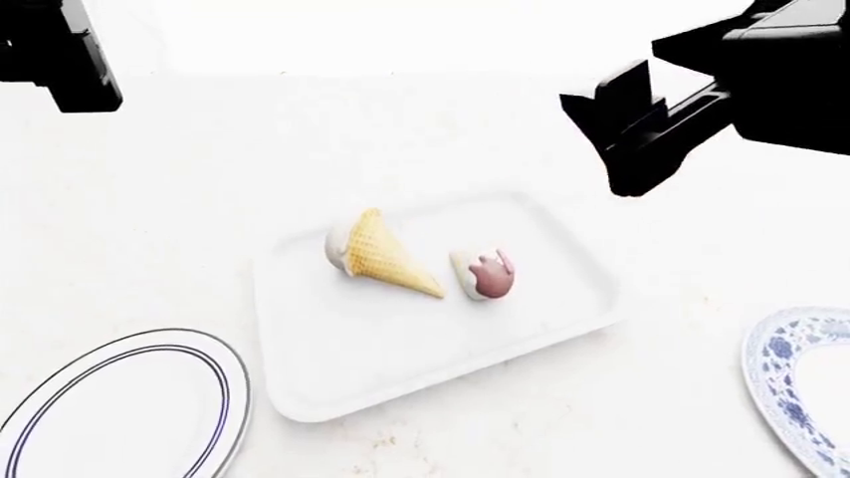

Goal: Move the dessert items from the plate to the tray.

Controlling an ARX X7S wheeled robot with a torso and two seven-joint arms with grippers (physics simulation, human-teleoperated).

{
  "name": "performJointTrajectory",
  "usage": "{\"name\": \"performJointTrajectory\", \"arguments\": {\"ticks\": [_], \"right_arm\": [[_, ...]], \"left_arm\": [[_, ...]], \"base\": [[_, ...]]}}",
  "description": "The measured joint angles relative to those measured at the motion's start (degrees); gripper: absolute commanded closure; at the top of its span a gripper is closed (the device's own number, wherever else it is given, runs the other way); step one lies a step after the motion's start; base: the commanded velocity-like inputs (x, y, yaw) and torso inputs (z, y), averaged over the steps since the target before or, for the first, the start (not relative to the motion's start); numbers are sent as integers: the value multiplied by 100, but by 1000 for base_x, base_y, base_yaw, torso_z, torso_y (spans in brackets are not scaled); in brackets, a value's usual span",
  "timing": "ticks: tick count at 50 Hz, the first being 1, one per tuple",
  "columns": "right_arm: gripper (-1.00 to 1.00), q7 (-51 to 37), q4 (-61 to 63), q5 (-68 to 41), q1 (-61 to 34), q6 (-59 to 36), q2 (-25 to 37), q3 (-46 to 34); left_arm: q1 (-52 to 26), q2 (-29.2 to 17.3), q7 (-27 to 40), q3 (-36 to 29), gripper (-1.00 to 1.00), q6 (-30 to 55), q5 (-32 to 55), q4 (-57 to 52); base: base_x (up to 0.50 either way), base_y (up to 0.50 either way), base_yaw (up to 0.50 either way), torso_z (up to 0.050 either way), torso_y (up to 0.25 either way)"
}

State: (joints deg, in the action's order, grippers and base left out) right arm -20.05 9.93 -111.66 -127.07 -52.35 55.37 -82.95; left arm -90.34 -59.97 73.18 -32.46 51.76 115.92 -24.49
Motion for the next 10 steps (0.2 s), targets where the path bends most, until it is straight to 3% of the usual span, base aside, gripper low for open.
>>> {"name": "performJointTrajectory", "arguments": {"ticks": [4, 10], "right_arm": [[-100, -149, 146, -118, -12, 19, 239, 68], [-100, -367, 330, -257, -3, 105, 545, 170]], "left_arm": [[44, -12, -29, 8, -100, -30, -29, -17], [108, -31, -74, 23, -100, -77, -58, -49]], "base": [[0, 0, 0, -7, 79], [0, 0, 0, 0, 3]]}}
